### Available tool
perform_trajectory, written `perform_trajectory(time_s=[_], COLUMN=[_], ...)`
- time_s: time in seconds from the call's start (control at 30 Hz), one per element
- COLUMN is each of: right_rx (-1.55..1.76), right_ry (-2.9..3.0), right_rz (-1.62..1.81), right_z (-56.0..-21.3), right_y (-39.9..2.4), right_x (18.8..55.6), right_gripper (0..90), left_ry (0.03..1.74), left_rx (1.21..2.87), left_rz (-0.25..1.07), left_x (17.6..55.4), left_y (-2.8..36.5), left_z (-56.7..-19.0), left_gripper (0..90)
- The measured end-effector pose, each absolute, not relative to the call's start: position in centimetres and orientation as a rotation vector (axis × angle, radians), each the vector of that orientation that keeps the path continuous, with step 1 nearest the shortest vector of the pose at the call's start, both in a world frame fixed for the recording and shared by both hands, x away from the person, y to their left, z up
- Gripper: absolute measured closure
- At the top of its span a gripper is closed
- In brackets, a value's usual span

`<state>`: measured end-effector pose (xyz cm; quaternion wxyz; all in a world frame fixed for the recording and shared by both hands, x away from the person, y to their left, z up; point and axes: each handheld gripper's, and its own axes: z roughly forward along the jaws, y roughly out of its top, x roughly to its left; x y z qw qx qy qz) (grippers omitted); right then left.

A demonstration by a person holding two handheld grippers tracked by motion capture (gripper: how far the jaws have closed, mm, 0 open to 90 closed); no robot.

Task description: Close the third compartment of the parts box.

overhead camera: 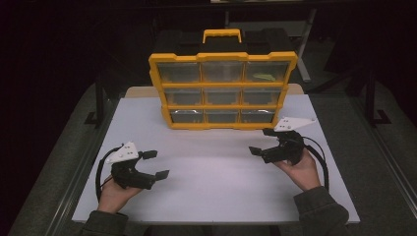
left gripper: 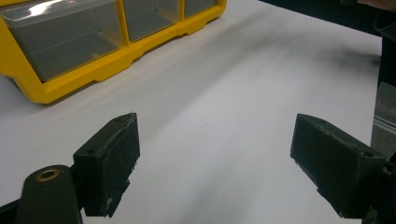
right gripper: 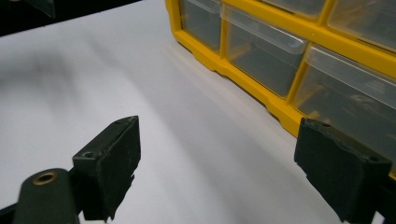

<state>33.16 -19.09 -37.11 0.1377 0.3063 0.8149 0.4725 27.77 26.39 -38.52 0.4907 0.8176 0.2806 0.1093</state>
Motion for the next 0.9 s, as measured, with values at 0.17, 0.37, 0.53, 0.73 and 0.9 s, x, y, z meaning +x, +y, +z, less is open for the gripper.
perform_trajectory(time_s=[0.17,0.37,0.53,0.73,0.9], right_rx=[0.908,0.938,0.942,0.959,0.969], right_ry=[2.344,2.334,2.321,2.310,2.297], right_rz=[1.365,1.379,1.388,1.393,1.410], right_z=[-37.7,-38.3,-38.8,-39.3,-39.7], right_y=[-19.7,-20.4,-21.1,-21.7,-22.3], right_x=[32.7,32.4,32.0,31.5,31.1], right_gripper=[13.7,13.7,13.7,13.7,13.7], left_ry=[0.698,0.711,0.707,0.713,0.716], left_rx=[1.988,1.982,1.989,1.990,1.992], left_rz=[0.253,0.256,0.259,0.254,0.250], left_x=[27.6,27.3,27.2,27.1,27.0], left_y=[26.5,26.6,26.9,27.0,27.1], left_z=[-39.0,-39.5,-39.8,-40.1,-40.4], left_gripper=[15.8,16.0,16.0,16.1,16.1])
